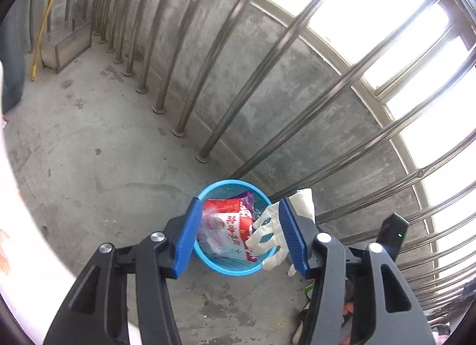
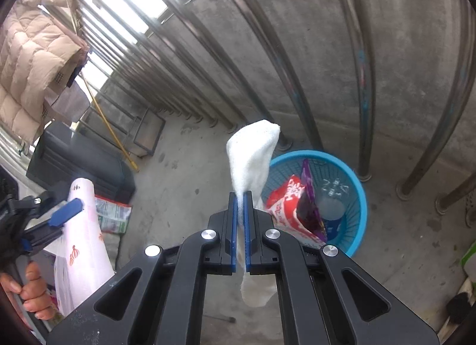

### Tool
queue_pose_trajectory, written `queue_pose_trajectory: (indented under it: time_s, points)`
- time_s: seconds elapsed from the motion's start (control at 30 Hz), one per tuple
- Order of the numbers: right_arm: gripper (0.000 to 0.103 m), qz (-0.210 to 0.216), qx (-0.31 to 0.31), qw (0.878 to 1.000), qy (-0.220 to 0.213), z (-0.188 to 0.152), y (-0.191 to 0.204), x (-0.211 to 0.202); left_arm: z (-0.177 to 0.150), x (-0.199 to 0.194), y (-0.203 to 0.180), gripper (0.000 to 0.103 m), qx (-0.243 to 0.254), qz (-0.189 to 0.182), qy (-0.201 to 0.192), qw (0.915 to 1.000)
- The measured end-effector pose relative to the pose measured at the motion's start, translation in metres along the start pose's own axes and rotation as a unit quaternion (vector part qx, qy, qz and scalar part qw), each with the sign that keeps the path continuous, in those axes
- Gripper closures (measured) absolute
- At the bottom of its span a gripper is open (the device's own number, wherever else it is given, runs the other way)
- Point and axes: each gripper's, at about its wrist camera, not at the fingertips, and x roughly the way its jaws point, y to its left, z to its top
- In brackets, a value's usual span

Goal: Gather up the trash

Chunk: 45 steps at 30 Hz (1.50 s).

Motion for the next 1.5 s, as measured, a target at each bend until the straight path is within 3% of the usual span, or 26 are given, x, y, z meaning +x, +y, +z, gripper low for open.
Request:
queue_pose_trajectory:
  time_s: [0.13, 0.17, 0.2, 0.27, 0.33, 0.4, 0.47, 0.57, 0.67, 0.77, 0.83, 0.9, 1.03, 1.17, 1.33, 1.43, 1.5]
  points:
    - [0.097, -0.053, -0.064, 0.995, 0.047, -0.016, 0.003, 0.059, -0.031, -0.074, 0.025, 0.043, 0.011, 0.043, -0.044, 0.998]
    - [0.09, -0.077, -0.079, 0.991, 0.069, -0.023, -0.001, 0.077, -0.042, -0.091, 0.032, 0.042, 0.008, 0.055, -0.053, 0.997]
    - [0.077, -0.1, -0.089, 0.986, 0.096, -0.03, -0.006, 0.095, -0.054, -0.107, 0.04, 0.041, 0.003, 0.064, -0.06, 0.9961]
    - [0.071, -0.135, -0.087, 0.978, 0.132, -0.039, -0.017, 0.112, -0.079, -0.136, 0.056, 0.039, -0.011, 0.084, -0.075, 0.9936]
    - [0.069, -0.126, -0.062, 0.984, 0.114, -0.04, -0.023, 0.098, -0.103, -0.165, 0.071, 0.037, -0.027, 0.111, -0.094, 0.989]
    - [0.054, -0.121, -0.046, 0.989, 0.076, -0.036, -0.024, 0.076, -0.127, -0.191, 0.084, 0.034, -0.04, 0.137, -0.118, 0.9827]
    - [0.054, -0.125, -0.049, 0.99, 0.053, -0.035, -0.023, 0.06, -0.151, -0.212, 0.094, 0.033, -0.055, 0.165, -0.137, 0.9752]
    - [0.054, -0.122, -0.044, 0.99, 0.047, -0.031, -0.018, 0.046, -0.183, -0.239, 0.106, 0.032, -0.087, 0.174, -0.158, 0.9682]
    - [0.054, -0.099, -0.048, 0.994, 0.029, -0.03, -0.001, 0.022, -0.208, -0.263, 0.11, 0.028, -0.107, 0.183, -0.181, 0.9603]
    - [0.054, -0.056, -0.081, 0.995, 0.006, -0.03, 0.039, -0.008, -0.228, -0.291, 0.102, 0.018, -0.119, 0.198, -0.223, 0.9469]
    - [0.048, -0.026, -0.114, 0.993, -0.015, -0.032, 0.073, -0.034, -0.241, -0.311, 0.093, 0.01, -0.123, 0.207, -0.252, 0.9375]
    - [0.033, 0.005, -0.149, 0.988, -0.044, -0.04, 0.109, -0.062, -0.254, -0.33, 0.084, 0.006, -0.123, 0.209, -0.275, 0.9301]
    - [0.02, 0.069, -0.209, 0.972, -0.086, -0.058, 0.169, -0.121, -0.274, -0.359, 0.064, 0.006, -0.128, 0.236, -0.312, 0.9113]
    - [0.009, 0.116, -0.262, 0.951, -0.113, -0.086, 0.214, -0.164, -0.298, -0.377, 0.053, 0.006, -0.166, 0.253, -0.348, 0.8873]
    - [0.008, 0.157, -0.335, 0.922, -0.112, -0.128, 0.251, -0.191, -0.325, -0.373, 0.045, 0.006, -0.236, 0.292, -0.339, 0.8627]
    - [0.008, 0.184, -0.365, 0.909, -0.084, -0.149, 0.265, -0.196, -0.337, -0.363, 0.04, 0.006, -0.253, 0.352, -0.315, 0.8442]
    - [0.008, 0.192, -0.376, 0.905, -0.052, -0.162, 0.272, -0.194, -0.342, -0.354, 0.037, 0.006, -0.244, 0.393, -0.293, 0.8369]
